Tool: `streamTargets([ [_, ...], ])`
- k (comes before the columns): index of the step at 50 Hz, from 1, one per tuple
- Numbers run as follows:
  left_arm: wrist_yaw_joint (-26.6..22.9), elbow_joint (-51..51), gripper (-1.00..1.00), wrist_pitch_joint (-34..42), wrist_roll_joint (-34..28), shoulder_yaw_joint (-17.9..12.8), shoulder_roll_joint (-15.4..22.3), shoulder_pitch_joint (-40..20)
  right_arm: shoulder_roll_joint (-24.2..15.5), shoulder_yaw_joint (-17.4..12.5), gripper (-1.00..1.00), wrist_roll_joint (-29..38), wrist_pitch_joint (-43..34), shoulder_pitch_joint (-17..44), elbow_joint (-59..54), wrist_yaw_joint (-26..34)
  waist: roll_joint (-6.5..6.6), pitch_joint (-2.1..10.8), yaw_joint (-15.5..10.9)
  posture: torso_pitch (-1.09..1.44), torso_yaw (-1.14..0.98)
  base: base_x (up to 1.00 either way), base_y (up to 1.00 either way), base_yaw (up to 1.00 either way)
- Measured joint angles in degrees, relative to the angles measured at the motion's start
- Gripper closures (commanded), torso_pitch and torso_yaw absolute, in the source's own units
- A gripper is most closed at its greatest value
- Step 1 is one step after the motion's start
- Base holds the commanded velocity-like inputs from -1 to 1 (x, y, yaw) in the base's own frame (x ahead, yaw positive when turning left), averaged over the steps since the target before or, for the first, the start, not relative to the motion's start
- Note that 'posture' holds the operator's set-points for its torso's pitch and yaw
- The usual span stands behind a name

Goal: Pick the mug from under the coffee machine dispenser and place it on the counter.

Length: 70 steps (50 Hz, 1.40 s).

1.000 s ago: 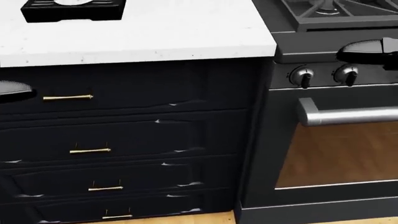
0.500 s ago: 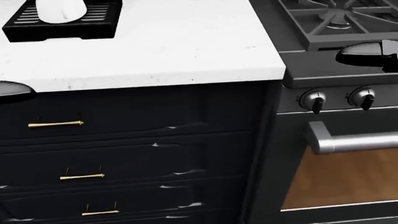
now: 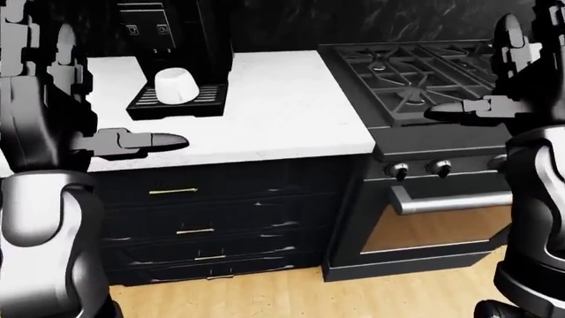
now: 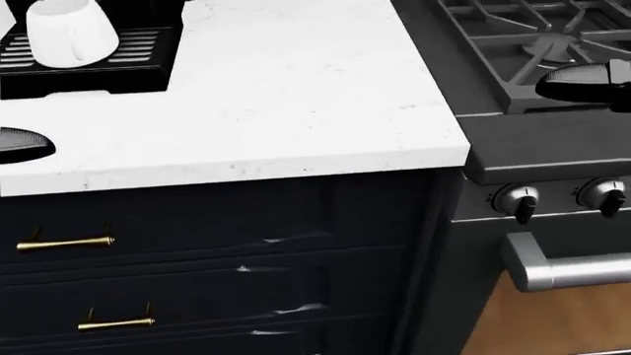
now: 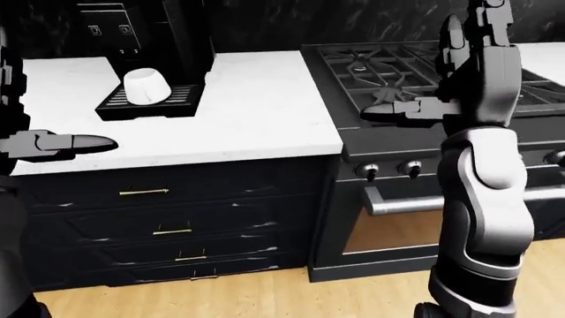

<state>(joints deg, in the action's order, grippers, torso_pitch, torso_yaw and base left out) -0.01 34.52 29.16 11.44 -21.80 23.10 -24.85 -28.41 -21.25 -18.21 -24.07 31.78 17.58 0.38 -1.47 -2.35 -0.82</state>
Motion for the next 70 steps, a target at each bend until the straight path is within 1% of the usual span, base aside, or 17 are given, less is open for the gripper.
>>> streamTargets([
  [2, 0.0, 0.0, -1.0, -0.1, 0.0, 0.1, -0.1, -0.4, -0.3, -0.2, -1.0, -0.1, 0.1, 0.2, 0.2, -0.1, -1.54, 0.37, 0.2, 0.0, 0.0, 0.11, 0.02, 0.0],
  [4, -0.2, -0.2, -1.0, 0.1, 0.3, 1.0, -0.5, 0.0, -0.2, -0.7, -1.0, -0.1, 0.0, -0.4, -0.1, -0.2, -0.76, -0.32, 1.0, 0.0, 0.0, 0.09, 0.02, 0.0],
  [7, -0.5, -0.6, -1.0, 0.7, 0.6, 1.5, -0.4, 0.1, -0.2, -0.8, -1.0, -0.2, -1.0, -0.7, -1.2, -0.6, -0.63, -0.07, 1.2, 0.0, 0.0, 0.05, 0.05, 0.0],
  [11, -0.3, -0.1, -1.0, 0.4, 0.5, 0.6, -0.2, 0.0, -0.3, -0.5, -1.0, -0.5, -1.2, -0.4, -0.3, -0.7, 1.23, -0.1, 0.8, 0.0, 0.0, 0.01, 0.07, 0.0],
  [16, -0.3, 0.4, -1.0, 0.1, 0.5, 0.5, 0.0, 0.1, -0.1, -0.4, -1.0, -0.7, -0.9, -0.5, -0.2, -0.5, 5.2, 0.27, 1.1, 0.0, 0.0, 0.01, 0.08, 0.0],
  [22, 0.2, -0.9, -1.0, 1.0, 0.1, -0.2, -0.1, 0.7, 0.2, 1.0, -1.0, -1.1, -1.8, -0.9, -0.1, 0.3, 3.05, 0.28, 0.3, 0.0, 0.0, 0.01, 0.09, 0.0],
  [28, 0.1, 0.3, -1.0, 0.3, 0.2, 0.0, 0.2, -0.2, -0.5, -0.3, -1.0, -0.9, -0.9, 0.0, 1.0, 0.1, -1.64, 0.41, 0.5, 0.0, 0.0, 0.0, 0.11, 0.0],
  [35, -0.4, -0.6, -1.0, 0.9, 0.6, 1.4, -0.3, -0.1, -0.7, -0.9, -1.0, -0.6, -1.7, -0.5, -0.7, -0.2, 0.09, 0.19, 1.2, 0.0, 0.0, 0.0, 0.1, 0.0],
  [39, -0.3, 0.2, -1.0, 0.1, 0.4, 0.7, -0.3, 0.0, -0.8, -0.7, -1.0, -0.6, -1.2, -0.5, 0.2, 0.0, 3.06, -0.48, 1.2, 0.0, 0.0, 0.0, 0.11, 0.0],
  [41, -0.3, 0.2, -1.0, -0.1, 0.3, 0.7, -0.2, 0.0, -0.8, -0.6, -1.0, -0.6, -1.1, -0.3, 0.2, 0.1, 5.48, 0.01, 1.2, 0.0, 0.0, 0.01, 0.11, 0.0],
  [47, 0.1, -1.0, -1.0, 0.5, 0.0, -0.1, -0.3, 0.8, 0.1, 0.9, -1.0, -0.9, -1.7, -1.0, 0.0, 0.8, 3.47, 0.11, 0.3, 0.0, 0.0, 0.0, 0.11, 0.0],
  [52, 0.0, -0.2, -1.0, 0.2, 0.1, 0.1, -0.2, 0.5, -0.2, 0.0, -1.0, -0.6, -1.0, -0.6, 0.9, 0.7, 0.09, -0.12, 0.5, 0.0, 0.0, 0.02, 0.11, 0.0],
  [54, 0.0, -0.1, -1.0, 0.1, 0.1, 0.1, -0.1, 0.3, -0.2, -0.1, -1.0, -0.6, -0.6, -0.6, 1.1, 0.7, -1.99, -0.03, 0.5, 0.0, 0.0, 0.07, 0.11, 0.0],
  [60, -0.6, -0.6, -1.0, 0.4, 0.4, 1.4, -0.7, 0.6, -0.2, -0.9, -1.0, -0.1, -0.9, -1.3, -0.3, 0.4, -0.75, -0.28, 1.3, 0.0, 0.0, 0.08, 0.11, 0.0],
  [64, -0.4, 0.1, -1.0, 0.0, 0.2, 0.8, -0.5, 0.3, -0.2, -0.7, -1.0, -0.1, -0.5, -1.1, 0.3, 0.6, 2.18, -0.94, 1.2, 0.0, 0.0, 0.1, 0.1, 0.0],
  [67, -0.4, 0.5, -1.0, -0.2, 0.2, 0.8, -0.5, 0.3, -0.3, -0.6, -1.0, -0.1, -0.4, -0.9, 0.4, 0.8, 5.74, -0.62, 1.5, 0.0, 0.0, 0.14, 0.08, 0.0],
  [70, -0.3, -0.2, -1.0, -0.1, 0.0, 0.0, -0.5, 1.2, 0.6, 0.5, -1.0, -0.3, -0.3, -1.6, 0.7, 1.2, 5.11, -0.9, 0.5, 0.0, 0.0, 0.15, 0.08, 0.0],
])
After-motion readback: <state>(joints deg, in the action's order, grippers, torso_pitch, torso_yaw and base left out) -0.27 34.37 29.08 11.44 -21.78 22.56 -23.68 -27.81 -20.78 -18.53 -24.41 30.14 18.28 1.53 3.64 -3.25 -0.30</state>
